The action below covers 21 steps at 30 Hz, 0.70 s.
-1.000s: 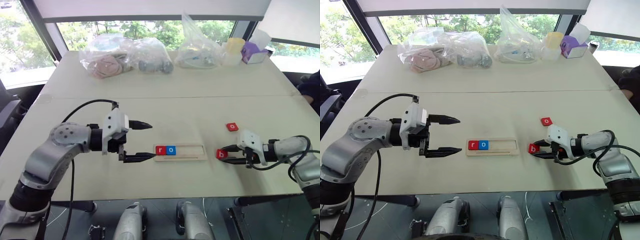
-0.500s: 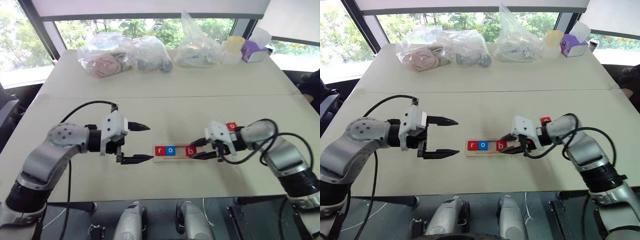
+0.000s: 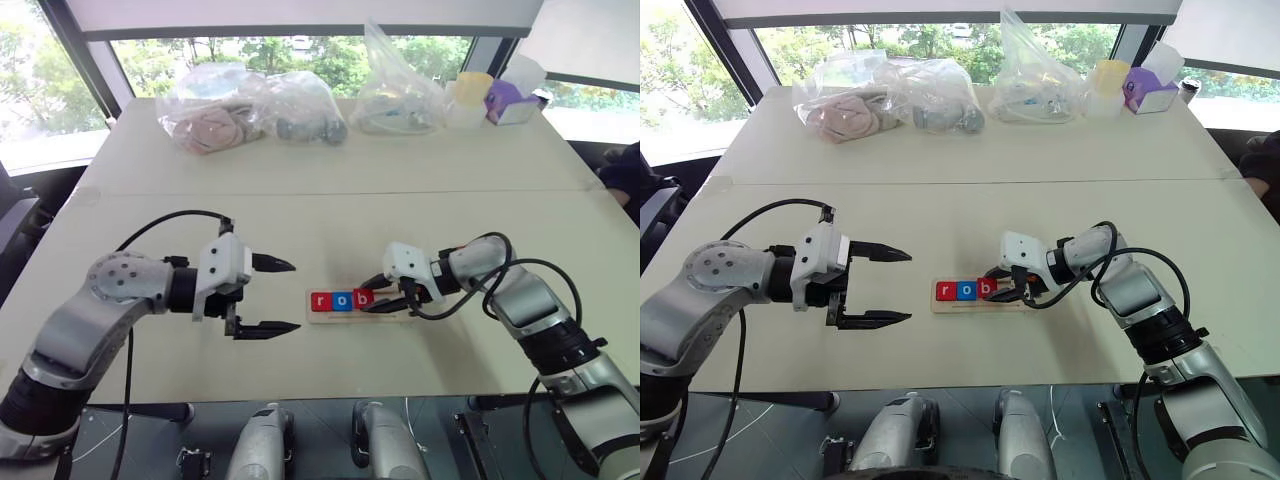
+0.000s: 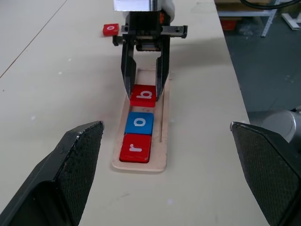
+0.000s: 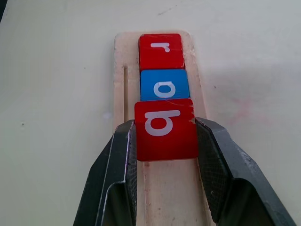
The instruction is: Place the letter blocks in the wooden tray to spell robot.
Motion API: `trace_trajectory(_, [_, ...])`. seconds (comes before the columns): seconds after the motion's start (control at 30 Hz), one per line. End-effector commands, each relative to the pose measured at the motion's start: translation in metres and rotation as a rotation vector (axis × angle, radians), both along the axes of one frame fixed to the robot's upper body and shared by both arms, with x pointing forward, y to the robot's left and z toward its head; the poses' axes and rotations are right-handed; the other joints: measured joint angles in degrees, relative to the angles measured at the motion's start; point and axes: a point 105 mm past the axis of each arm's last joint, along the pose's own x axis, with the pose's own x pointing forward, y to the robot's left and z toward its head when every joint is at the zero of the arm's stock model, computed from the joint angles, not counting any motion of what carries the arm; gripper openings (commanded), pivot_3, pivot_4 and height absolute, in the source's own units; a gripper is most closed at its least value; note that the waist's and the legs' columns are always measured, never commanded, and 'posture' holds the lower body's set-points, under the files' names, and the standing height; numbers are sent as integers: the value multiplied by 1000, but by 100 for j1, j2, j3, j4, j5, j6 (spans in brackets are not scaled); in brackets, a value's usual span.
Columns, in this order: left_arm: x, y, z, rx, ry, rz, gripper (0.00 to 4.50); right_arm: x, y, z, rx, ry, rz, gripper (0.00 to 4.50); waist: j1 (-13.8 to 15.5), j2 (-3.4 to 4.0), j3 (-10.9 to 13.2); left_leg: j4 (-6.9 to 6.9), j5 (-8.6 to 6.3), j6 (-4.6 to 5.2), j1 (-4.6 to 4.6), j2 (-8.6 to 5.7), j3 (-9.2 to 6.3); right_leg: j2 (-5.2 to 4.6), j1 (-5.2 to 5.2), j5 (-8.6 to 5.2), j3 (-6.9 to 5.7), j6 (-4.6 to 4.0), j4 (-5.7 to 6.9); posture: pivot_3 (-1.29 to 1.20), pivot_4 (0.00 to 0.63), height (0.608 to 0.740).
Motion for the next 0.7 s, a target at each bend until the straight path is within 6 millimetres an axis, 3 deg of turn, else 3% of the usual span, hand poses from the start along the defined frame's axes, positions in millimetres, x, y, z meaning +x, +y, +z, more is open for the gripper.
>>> trace_trajectory(0.03, [-3, 2, 8, 4, -56, -1, 4500, 1, 4, 6, 17, -31, 16, 1169, -1, 0, 0, 0, 0, 0, 0, 1, 0, 1, 0, 0, 0, 0, 0, 0, 150, 740])
trace_trajectory(0.7, [1, -3, 12, -3, -63, -6, 4500, 5, 3, 0, 7, -36, 3, 1169, -1, 0, 0, 0, 0, 0, 1, 0, 1, 1, 1, 0, 0, 1, 0, 0, 150, 740])
